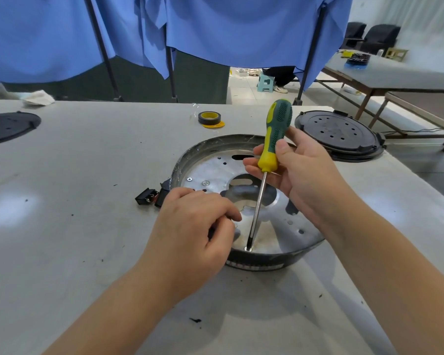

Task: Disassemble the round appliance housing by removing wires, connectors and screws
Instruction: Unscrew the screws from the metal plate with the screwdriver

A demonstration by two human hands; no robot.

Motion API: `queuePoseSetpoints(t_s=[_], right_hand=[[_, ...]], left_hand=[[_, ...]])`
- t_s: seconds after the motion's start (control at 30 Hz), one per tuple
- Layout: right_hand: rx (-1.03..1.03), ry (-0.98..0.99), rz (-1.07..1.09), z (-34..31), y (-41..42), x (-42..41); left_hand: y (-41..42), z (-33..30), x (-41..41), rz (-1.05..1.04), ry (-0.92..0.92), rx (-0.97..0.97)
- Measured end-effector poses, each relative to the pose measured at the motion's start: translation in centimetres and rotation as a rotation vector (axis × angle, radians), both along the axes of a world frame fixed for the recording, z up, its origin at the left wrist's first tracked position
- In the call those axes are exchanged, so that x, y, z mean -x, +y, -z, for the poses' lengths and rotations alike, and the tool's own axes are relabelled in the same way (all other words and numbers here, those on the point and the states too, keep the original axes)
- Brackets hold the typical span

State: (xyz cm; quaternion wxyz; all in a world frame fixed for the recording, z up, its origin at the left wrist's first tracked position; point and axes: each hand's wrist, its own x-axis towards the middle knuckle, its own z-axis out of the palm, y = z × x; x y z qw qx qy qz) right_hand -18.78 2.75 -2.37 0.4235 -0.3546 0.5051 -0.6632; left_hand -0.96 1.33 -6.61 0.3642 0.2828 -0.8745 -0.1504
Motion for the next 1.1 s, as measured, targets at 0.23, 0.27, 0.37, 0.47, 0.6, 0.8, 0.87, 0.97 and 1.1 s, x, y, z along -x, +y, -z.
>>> queuePoseSetpoints(t_s=[0.23, 0.27, 0.37, 0.47, 0.6, 0.8, 0.87, 0.97, 1.1], right_hand=[[0.077, 0.096, -0.049, 0.0, 0.4, 0.0], [0.095, 0.103, -0.065, 0.0, 0.5, 0.0], [0.132, 0.104, -0.113, -0.1, 0.8, 0.0], [0.156, 0.037, -0.198, -0.2, 0.9, 0.3], [0.188, -0.15, -0.42, -0.3, 1.0, 1.0], [0.255, -0.287, -0.7, -0.3, 1.3, 1.8], [0.264, -0.302, -0.78, -0.3, 1.4, 1.8], [0.274, -0.346, -0.886, -0.4, 1.4, 1.7], [0.255, -0.395, -0.946, -0.6, 1.5, 1.5]], left_hand=[[-0.1, 0.0, 0.0, 0.002, -0.004, 0.0], [-0.1, 0.0, 0.0, 0.003, -0.009, 0.0], [-0.1, 0.0, -0.1, 0.0, -0.017, 0.002], [0.0, 0.0, 0.0, -0.005, -0.016, -0.001], [-0.1, -0.1, 0.0, -0.008, -0.02, 0.002], [-0.1, -0.2, -0.1, -0.008, -0.013, -0.006], [-0.1, -0.1, -0.1, -0.007, -0.013, -0.01], [-0.1, -0.1, -0.1, -0.014, -0.018, -0.014], [0.0, -0.3, -0.1, -0.011, -0.026, -0.014]])
